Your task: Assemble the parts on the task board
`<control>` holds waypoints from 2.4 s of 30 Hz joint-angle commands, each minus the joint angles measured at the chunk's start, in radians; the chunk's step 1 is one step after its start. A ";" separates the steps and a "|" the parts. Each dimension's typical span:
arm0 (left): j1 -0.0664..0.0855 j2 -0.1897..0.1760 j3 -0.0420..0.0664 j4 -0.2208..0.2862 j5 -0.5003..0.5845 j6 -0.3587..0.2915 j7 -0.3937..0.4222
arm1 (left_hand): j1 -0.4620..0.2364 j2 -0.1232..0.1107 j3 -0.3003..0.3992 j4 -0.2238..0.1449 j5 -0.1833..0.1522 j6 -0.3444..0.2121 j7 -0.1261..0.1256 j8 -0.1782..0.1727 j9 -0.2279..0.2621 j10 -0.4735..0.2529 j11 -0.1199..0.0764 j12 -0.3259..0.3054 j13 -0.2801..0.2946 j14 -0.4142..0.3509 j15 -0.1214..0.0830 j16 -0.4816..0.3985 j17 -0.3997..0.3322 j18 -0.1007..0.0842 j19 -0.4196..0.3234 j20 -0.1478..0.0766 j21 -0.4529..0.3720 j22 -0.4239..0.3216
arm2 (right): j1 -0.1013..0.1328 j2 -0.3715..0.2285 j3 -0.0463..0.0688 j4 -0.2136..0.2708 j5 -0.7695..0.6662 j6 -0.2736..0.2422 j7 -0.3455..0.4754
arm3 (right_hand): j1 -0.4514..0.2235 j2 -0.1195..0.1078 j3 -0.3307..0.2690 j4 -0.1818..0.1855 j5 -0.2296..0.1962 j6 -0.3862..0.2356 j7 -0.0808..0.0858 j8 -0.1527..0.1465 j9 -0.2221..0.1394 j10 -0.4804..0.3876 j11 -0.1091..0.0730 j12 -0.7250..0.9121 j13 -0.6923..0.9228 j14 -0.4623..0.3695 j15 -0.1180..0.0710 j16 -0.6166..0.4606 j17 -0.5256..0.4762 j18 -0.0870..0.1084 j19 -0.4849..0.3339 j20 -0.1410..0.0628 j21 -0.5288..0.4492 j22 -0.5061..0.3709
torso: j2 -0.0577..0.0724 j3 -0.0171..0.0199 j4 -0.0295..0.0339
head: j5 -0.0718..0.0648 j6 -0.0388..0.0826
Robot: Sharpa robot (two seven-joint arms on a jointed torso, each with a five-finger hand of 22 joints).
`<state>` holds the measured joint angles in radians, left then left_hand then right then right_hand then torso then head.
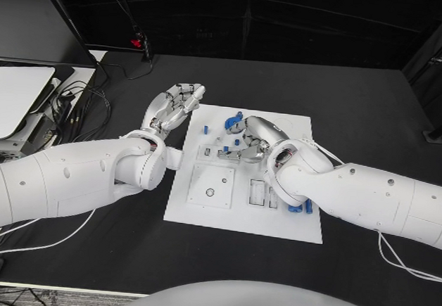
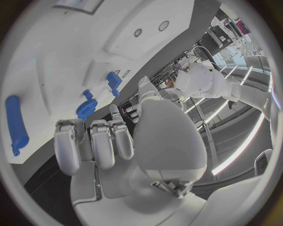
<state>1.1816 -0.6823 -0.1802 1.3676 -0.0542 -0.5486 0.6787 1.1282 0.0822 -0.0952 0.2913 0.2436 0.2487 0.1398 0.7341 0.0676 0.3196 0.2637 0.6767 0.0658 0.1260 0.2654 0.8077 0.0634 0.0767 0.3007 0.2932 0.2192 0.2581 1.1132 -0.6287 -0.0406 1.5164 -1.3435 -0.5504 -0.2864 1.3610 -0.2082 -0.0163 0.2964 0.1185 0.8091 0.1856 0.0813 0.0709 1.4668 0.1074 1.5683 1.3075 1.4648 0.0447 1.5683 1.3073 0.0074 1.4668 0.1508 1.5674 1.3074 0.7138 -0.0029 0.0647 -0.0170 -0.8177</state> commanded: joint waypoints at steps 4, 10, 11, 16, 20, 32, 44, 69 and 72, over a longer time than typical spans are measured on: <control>0.009 -0.023 0.001 0.015 -0.134 0.032 0.174 | 0.012 0.006 -0.041 0.001 0.005 -0.005 0.153 0.001 -0.002 0.097 -0.013 0.050 0.005 0.127 -0.021 0.049 0.009 0.035 0.164 -0.005 0.119 0.085 | 0.033 -0.092 0.001 0.081 0.205 -0.155 0.244 | -0.019 0.072 0.032 -0.009 0.022 0.023 0.001 0.028 0.007 0.104 0.008 0.003 0.263 0.106 0.013 0.002 0.263 -0.001 0.087 0.016 -0.013 0.253 | -0.002 0.0012 0.0003 | 0.002 0.009; 0.043 -0.058 -0.012 0.044 -0.346 0.043 0.059 | 0.017 0.008 -0.087 0.000 0.005 -0.052 0.105 0.013 0.002 0.268 -0.059 0.123 0.036 0.347 -0.076 0.099 0.036 0.086 0.261 -0.007 0.193 0.107 | 0.081 -0.216 0.001 0.159 0.370 -0.153 0.386 | -0.066 0.117 0.009 -0.014 0.065 0.040 -0.020 0.056 0.010 0.104 -0.015 0.003 0.263 0.106 -0.007 0.002 0.263 0.023 0.017 0.001 -0.083 0.211 | -0.005 0.0012 -0.0039 | 0.007 0.008; 0.056 -0.063 -0.021 0.049 -0.384 0.046 0.032 | 0.016 0.008 -0.097 0.000 0.005 -0.053 0.093 0.019 0.002 0.338 -0.080 0.156 0.055 0.428 -0.100 0.131 0.057 0.105 0.317 -0.011 0.233 0.122 | 0.089 -0.238 0.001 0.172 0.416 -0.151 0.412 | -0.070 0.120 0.001 -0.014 0.067 0.041 -0.023 0.059 0.010 0.104 -0.016 0.003 0.263 0.106 -0.009 0.002 0.263 0.026 0.009 -0.002 -0.091 0.207 | -0.004 0.0006 -0.0048 | 0.006 0.008; 0.117 -0.082 -0.046 0.067 -0.557 0.094 -0.124 | -0.001 0.004 -0.129 -0.006 0.002 -0.003 0.050 0.031 0.000 0.629 -0.141 0.326 0.186 0.721 -0.179 0.265 0.163 0.095 0.542 -0.097 0.384 0.193 | 0.111 -0.326 0.001 0.208 0.691 -0.090 0.554 | -0.060 0.148 -0.035 -0.014 0.116 0.022 -0.020 0.073 0.008 0.104 -0.014 0.003 0.263 0.106 -0.009 0.002 0.263 0.051 -0.076 -0.005 -0.178 0.161 | -0.005 0.0030 -0.0047 | 0.001 0.013; 0.154 -0.093 -0.053 0.087 -0.734 0.153 -0.266 | -0.020 -0.019 -0.132 -0.013 0.017 0.091 0.032 -0.003 -0.004 1.090 -0.161 0.786 1.117 1.102 -0.231 0.581 0.750 0.103 0.665 -0.149 0.576 0.318 | 0.118 -0.373 0.000 0.218 0.927 -0.011 0.645 | -0.104 0.162 -0.076 -0.011 0.171 -0.028 -0.019 0.076 0.003 0.064 -0.023 -0.022 0.240 0.106 -0.014 0.002 0.263 0.070 -0.150 -0.007 -0.253 0.125 | -0.007 0.0023 -0.0080 | -0.003 0.018; 0.216 -0.047 -0.057 0.062 -0.942 0.413 -0.641 | -0.060 -0.077 -0.060 0.002 0.029 0.311 0.052 -0.116 0.014 1.251 -0.135 0.894 1.505 1.445 -0.187 0.763 1.507 -0.045 1.140 -0.113 1.293 1.209 | 0.118 -0.412 -0.005 0.186 1.286 0.200 0.740 | -0.228 0.264 -0.185 -0.011 0.187 -0.177 -0.012 0.203 0.015 -0.745 -0.008 -0.565 -0.295 -0.343 0.005 -0.367 -0.118 0.172 -0.657 0.008 -0.794 -0.136 | -0.006 0.0018 -0.0135 | -0.021 0.021; 0.220 0.009 -0.057 0.020 -1.052 0.534 -0.803 | -0.137 -0.098 -0.039 0.003 0.003 0.366 0.012 0.051 0.153 1.251 -0.171 0.894 1.505 1.445 -0.220 0.763 1.507 -0.077 1.270 -0.133 1.352 1.313 | 0.112 -0.422 -0.011 0.163 1.384 0.243 0.750 | -0.224 0.296 -0.219 -0.010 0.188 -0.210 -0.014 0.280 0.024 -0.770 0.003 -0.627 -0.454 -0.567 0.019 -0.570 -0.389 0.174 -0.680 0.025 -0.873 -0.215 | -0.007 0.0016 -0.0109 | -0.017 0.027; 0.217 0.119 -0.057 -0.068 -1.066 0.621 -0.956 | -0.199 0.020 -0.057 0.002 -0.027 0.411 -0.030 0.171 0.341 1.251 -0.211 0.894 1.505 1.445 -0.262 0.763 1.507 -0.077 1.270 -0.169 1.352 1.313 | 0.103 -0.421 -0.012 0.151 1.390 0.266 0.731 | -0.223 0.304 -0.224 -0.010 0.187 -0.223 -0.009 0.290 0.023 -0.772 0.005 -0.625 -0.479 -0.569 0.020 -0.565 -0.407 0.174 -0.678 0.026 -0.879 -0.225 | -0.006 0.0003 -0.0092 | -0.023 0.024; 0.217 0.133 -0.057 -0.079 -1.066 0.640 -0.970 | -0.201 0.027 -0.063 0.002 -0.020 0.415 -0.032 0.163 0.345 1.251 -0.213 0.894 1.505 1.445 -0.265 0.763 1.507 -0.077 1.270 -0.173 1.352 1.313 | 0.103 -0.420 -0.012 0.149 1.390 0.266 0.730 | -0.223 0.305 -0.224 -0.010 0.187 -0.223 -0.009 0.290 0.023 -0.772 0.005 -0.625 -0.479 -0.569 0.021 -0.565 -0.407 0.174 -0.678 0.026 -0.879 -0.225 | -0.007 0.0004 -0.0080 | -0.023 0.024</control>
<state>1.3971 -0.5508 -0.2380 1.2911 -1.1129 0.0406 -0.2533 0.9272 0.1029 -0.1523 0.2924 0.2216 0.6568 0.1072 0.8989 0.4125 1.4646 0.0566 1.5674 1.3078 1.4656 0.0081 1.5700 1.3079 0.0062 1.4652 0.1243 1.5677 1.3080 1.2153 -1.0498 -0.0532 1.6646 0.0410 -0.2992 0.4400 1.1369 0.0901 -0.2340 0.2851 0.3107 0.5916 0.1715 0.3649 0.0937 0.7002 0.1126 0.9437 0.8296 0.9023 0.0659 1.0011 0.9011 0.1709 0.7894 0.1735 0.6920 1.0843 0.7072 -0.0026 0.0554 -0.0398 -0.7935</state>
